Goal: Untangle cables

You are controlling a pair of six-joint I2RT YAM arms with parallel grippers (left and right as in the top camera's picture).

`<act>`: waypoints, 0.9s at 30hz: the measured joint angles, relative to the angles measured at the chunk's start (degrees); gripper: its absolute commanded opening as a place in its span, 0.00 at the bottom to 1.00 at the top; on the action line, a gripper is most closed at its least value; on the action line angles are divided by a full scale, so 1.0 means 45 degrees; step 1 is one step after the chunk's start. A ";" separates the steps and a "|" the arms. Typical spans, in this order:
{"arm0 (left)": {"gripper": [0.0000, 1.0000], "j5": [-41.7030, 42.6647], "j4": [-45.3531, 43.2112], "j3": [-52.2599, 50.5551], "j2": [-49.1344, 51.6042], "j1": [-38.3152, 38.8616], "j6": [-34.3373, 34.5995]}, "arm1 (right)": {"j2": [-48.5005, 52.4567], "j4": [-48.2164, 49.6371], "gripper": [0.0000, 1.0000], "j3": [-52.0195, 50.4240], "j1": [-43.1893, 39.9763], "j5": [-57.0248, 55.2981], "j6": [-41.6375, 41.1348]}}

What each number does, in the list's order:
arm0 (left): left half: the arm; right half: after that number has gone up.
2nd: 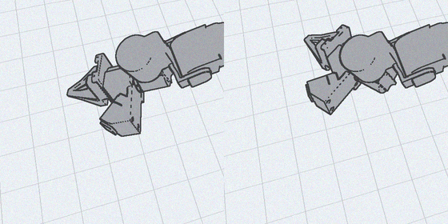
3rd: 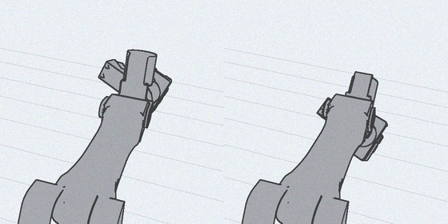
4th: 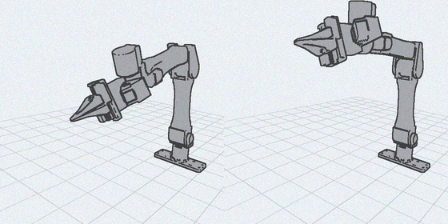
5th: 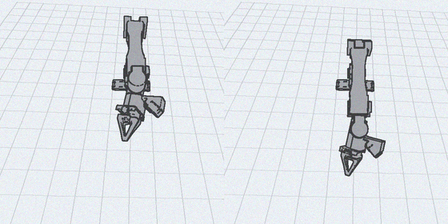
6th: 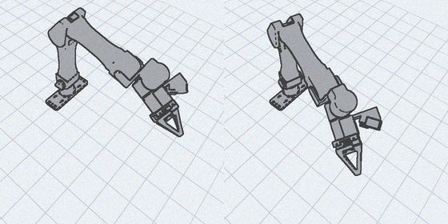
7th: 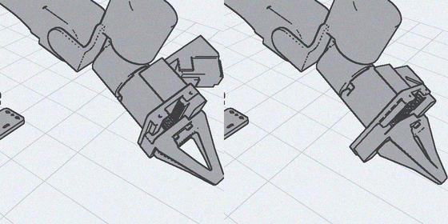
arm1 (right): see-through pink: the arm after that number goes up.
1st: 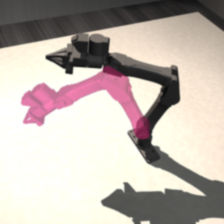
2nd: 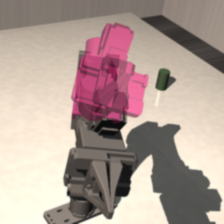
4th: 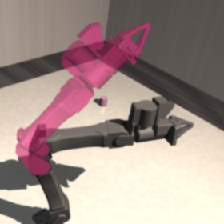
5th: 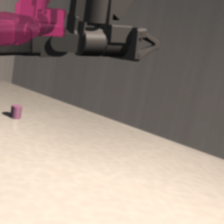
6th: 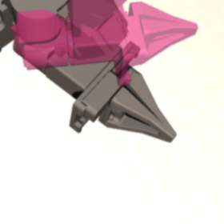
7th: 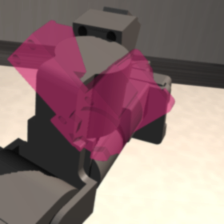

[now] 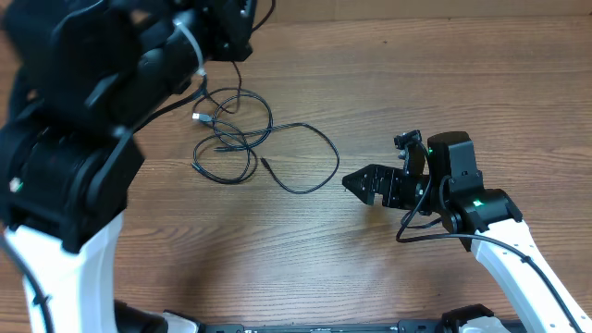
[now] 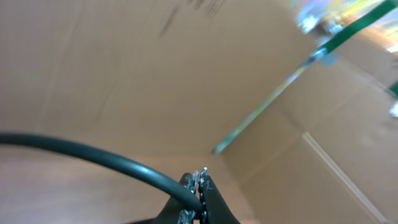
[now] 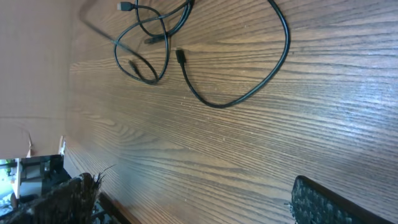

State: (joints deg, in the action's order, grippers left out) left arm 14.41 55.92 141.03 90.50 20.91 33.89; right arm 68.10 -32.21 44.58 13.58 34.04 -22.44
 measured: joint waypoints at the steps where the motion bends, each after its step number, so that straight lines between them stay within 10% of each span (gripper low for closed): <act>1: 0.04 0.0044 -0.0427 0.0005 -0.0160 0.0000 -0.0005 | 0.0000 -0.0010 0.98 0.0000 0.0000 0.0005 0.0000; 27: 0.04 0.0510 -0.6567 0.0121 -0.1316 -0.0792 0.1438 | 0.0000 -0.0083 0.99 0.0000 0.0000 0.0000 0.0000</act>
State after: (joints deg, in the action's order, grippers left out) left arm 16.71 26.37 141.58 84.58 17.34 40.36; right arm 68.10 -32.58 44.58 13.58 34.04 -22.44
